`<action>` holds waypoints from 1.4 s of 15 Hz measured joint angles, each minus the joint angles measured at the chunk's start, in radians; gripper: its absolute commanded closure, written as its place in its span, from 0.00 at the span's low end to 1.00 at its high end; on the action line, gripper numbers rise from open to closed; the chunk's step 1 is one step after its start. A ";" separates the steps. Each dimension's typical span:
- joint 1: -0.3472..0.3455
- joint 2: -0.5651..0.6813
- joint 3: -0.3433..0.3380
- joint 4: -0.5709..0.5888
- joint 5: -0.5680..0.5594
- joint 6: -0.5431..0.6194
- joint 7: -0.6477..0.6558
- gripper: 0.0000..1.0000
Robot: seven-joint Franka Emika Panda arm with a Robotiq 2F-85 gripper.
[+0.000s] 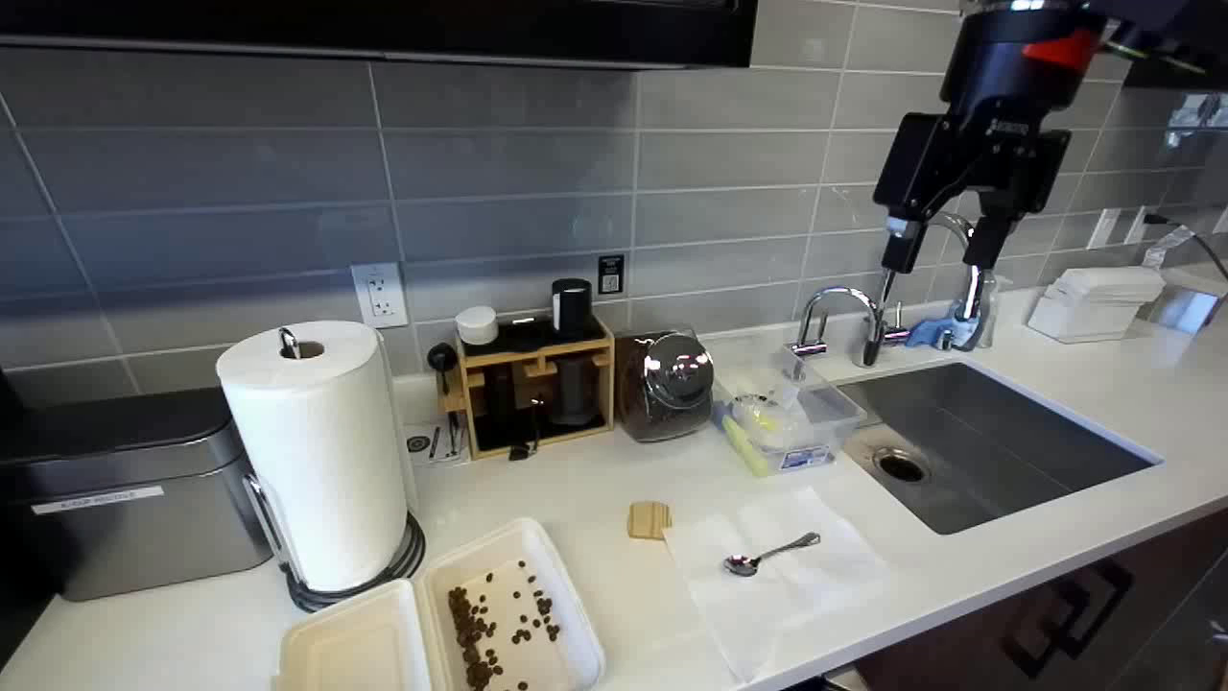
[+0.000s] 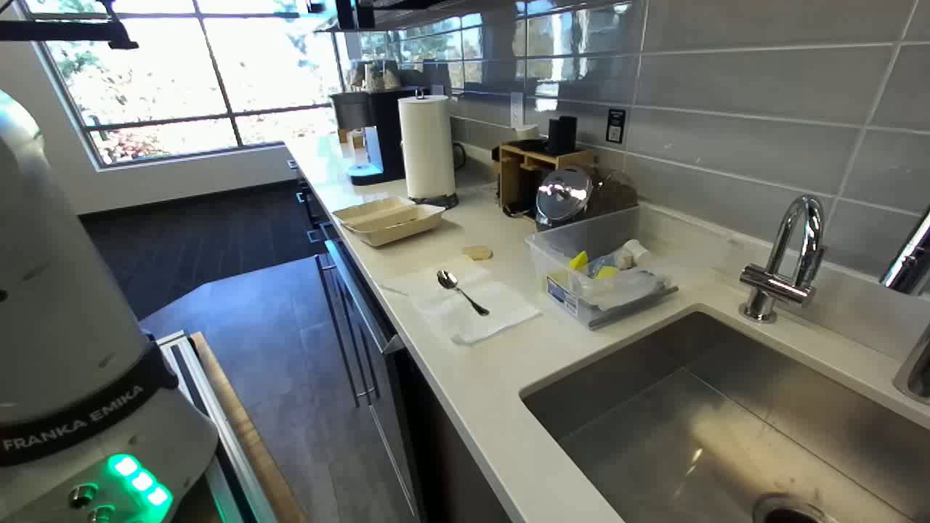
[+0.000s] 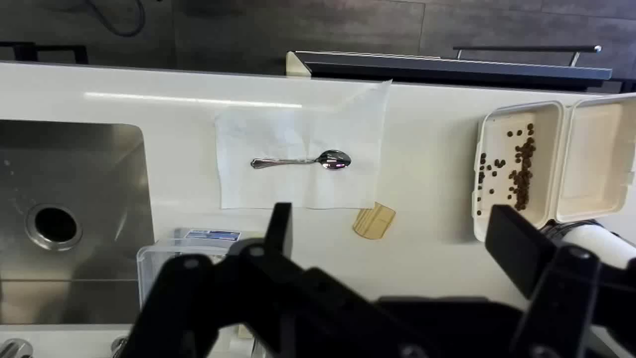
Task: Pick up the spoon and scoop some of the contents from the bowl
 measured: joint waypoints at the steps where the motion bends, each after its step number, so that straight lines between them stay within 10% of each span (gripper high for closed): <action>1: 0.000 0.000 0.000 0.000 0.000 0.000 0.000 0.00; 13: 0.001 0.002 0.001 0.000 -0.010 0.011 -0.025 0.00; 21: 0.076 0.160 -0.008 -0.023 -0.026 0.146 -0.387 0.00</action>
